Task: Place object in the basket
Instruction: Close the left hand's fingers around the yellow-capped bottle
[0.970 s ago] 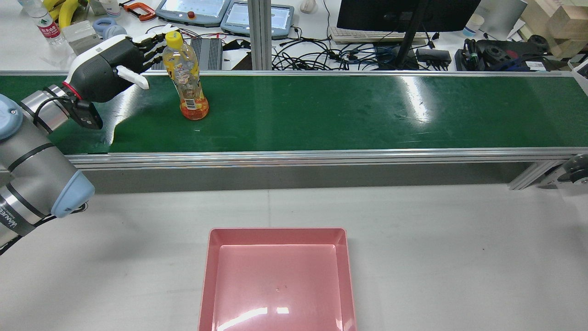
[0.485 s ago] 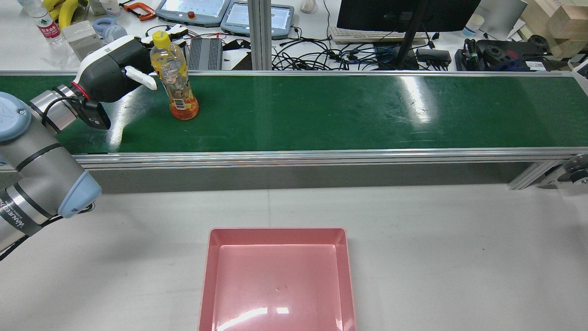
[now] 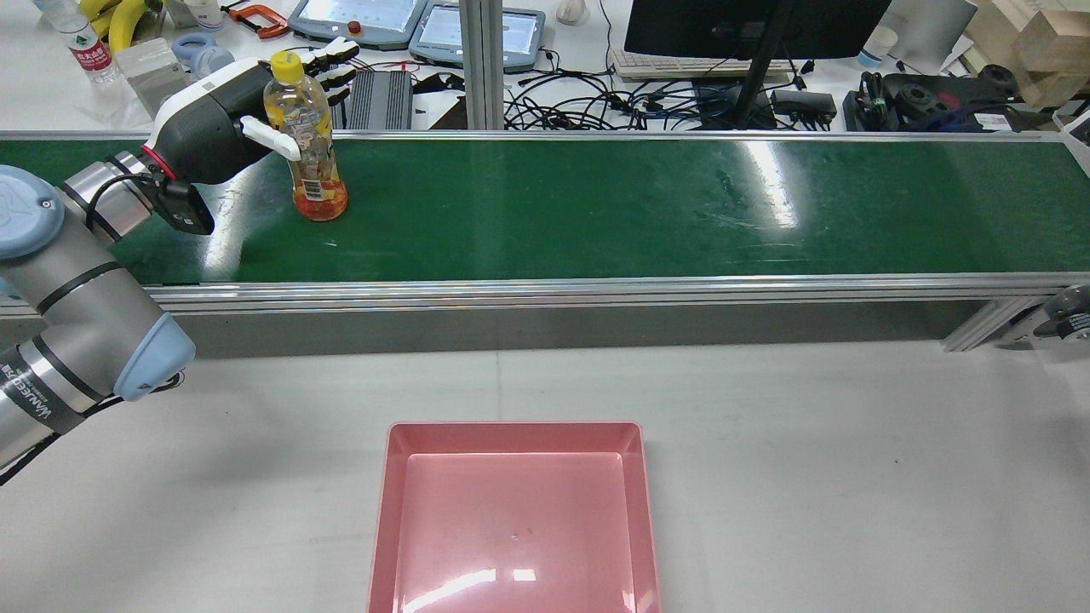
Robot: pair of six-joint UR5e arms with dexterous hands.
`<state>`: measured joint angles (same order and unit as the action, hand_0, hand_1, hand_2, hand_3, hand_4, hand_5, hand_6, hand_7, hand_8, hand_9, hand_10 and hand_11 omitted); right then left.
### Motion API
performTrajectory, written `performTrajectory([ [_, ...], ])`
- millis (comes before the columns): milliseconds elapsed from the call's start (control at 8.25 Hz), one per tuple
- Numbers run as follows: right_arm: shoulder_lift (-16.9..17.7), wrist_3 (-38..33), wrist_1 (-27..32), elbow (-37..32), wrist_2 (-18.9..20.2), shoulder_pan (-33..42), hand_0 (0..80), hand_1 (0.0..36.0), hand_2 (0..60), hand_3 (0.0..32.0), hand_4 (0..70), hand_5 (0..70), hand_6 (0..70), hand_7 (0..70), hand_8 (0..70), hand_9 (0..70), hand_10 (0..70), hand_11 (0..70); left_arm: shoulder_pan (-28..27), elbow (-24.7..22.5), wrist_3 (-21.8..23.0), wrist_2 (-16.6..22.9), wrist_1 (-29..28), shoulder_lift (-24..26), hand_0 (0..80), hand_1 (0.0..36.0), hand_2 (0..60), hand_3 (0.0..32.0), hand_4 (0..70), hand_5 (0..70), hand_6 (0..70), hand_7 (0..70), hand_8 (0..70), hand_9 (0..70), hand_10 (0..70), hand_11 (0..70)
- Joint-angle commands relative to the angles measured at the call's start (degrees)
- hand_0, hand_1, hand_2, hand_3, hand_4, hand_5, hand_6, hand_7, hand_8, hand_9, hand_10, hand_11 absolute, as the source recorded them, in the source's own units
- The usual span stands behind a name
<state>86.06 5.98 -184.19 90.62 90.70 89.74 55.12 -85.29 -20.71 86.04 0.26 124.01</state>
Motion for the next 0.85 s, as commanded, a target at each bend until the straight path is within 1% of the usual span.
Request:
performTrajectory([
  [0,-0.02,0.00,-0.03,0.00,0.00,0.00,0.0,0.0,0.0,0.0,0.0,0.0,0.0,0.0,0.0,0.0,0.0,0.0,-0.02,0.03,0.24,0.00,2.11,1.23,56.0,18.2,25.7,0.0,63.4,46.4,23.7,32.5,35.5,49.7,46.0,65.5],
  [121,-0.02,0.00,-0.03,0.00,-0.09,0.00,0.0,0.0,0.0,0.0,0.0,0.0,0.0,0.0,0.0,0.0,0.0,0.0,0.16,-0.14,0.32,-0.09,2.72,1.32,57.8,17.4,43.8,0.0,70.0,70.0,63.7,70.0,63.4,70.0,64.5,70.0],
  [242,-0.02,0.00,-0.03,0.00,-0.09,0.00,0.0,0.0,0.0,0.0,0.0,0.0,0.0,0.0,0.0,0.0,0.0,0.0,0.07,-0.75,0.32,-0.09,2.99,1.50,56.5,19.8,60.0,0.0,70.0,70.0,70.0,70.0,70.0,70.0,70.0,70.0],
  [364,-0.02,0.00,-0.03,0.00,0.00,0.00,0.0,0.0,0.0,0.0,0.0,0.0,0.0,0.0,0.0,0.0,0.0,0.0,0.07,-1.45,0.32,-0.09,3.34,1.85,55.7,22.4,60.0,0.0,70.0,70.0,70.0,70.0,70.0,70.0,70.0,70.0],
  [485,-0.02,0.00,-0.03,0.00,0.00,0.00,0.0,0.0,0.0,0.0,0.0,0.0,0.0,0.0,0.0,0.0,0.0,0.0,0.07,-1.90,0.32,-0.09,3.43,2.90,55.0,22.5,60.0,0.0,70.0,70.0,70.0,70.0,70.0,70.0,70.0,70.0],
  [606,-0.02,0.00,-0.03,0.00,0.00,0.00,0.0,0.0,0.0,0.0,0.0,0.0,0.0,0.0,0.0,0.0,0.0,0.0,-0.10,-1.90,0.32,-0.09,3.52,4.12,53.7,21.4,60.0,0.0,70.0,70.0,70.0,70.0,70.0,70.0,70.0,70.0],
  [727,-0.02,0.00,-0.03,0.00,0.00,0.00,0.0,0.0,0.0,0.0,0.0,0.0,0.0,0.0,0.0,0.0,0.0,0.0,-2.80,-3.21,0.32,0.00,3.70,5.62,53.4,20.7,60.0,0.0,70.0,70.0,70.0,70.0,70.0,70.0,68.8,70.0],
])
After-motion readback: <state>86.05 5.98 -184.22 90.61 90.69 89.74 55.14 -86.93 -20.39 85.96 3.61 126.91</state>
